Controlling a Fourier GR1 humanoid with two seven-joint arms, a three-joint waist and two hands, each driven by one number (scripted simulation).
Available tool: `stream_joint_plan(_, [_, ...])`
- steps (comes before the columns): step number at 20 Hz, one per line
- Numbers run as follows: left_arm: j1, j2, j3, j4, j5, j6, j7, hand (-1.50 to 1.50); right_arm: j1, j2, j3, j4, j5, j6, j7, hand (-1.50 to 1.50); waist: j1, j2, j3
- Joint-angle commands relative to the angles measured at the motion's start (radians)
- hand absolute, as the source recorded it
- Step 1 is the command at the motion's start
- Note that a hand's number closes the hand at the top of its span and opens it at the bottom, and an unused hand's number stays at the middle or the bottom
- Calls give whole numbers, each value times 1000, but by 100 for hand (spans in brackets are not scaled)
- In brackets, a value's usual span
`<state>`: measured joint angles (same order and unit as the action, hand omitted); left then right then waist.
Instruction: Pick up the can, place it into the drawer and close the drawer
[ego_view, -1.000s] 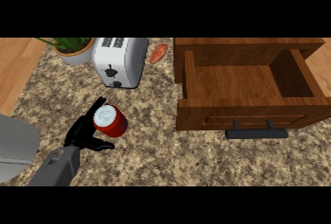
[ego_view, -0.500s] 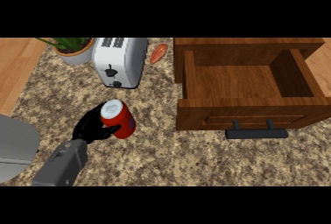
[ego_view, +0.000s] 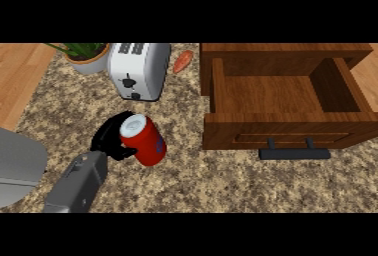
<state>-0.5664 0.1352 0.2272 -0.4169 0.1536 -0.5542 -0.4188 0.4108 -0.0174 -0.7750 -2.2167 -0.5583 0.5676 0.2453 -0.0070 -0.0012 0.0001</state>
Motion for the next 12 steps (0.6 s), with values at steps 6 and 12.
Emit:
stream_joint_plan(6, [62,-70,117,-172,102,317,-65,150,27,-5,-2,-71,-32,-31,55,-150,16,-6,1])
stream_joint_plan(12, [120,-113,28,-495,122,427,135,150,81,17,42,-88,-18,-59,7,-150,16,-8,1])
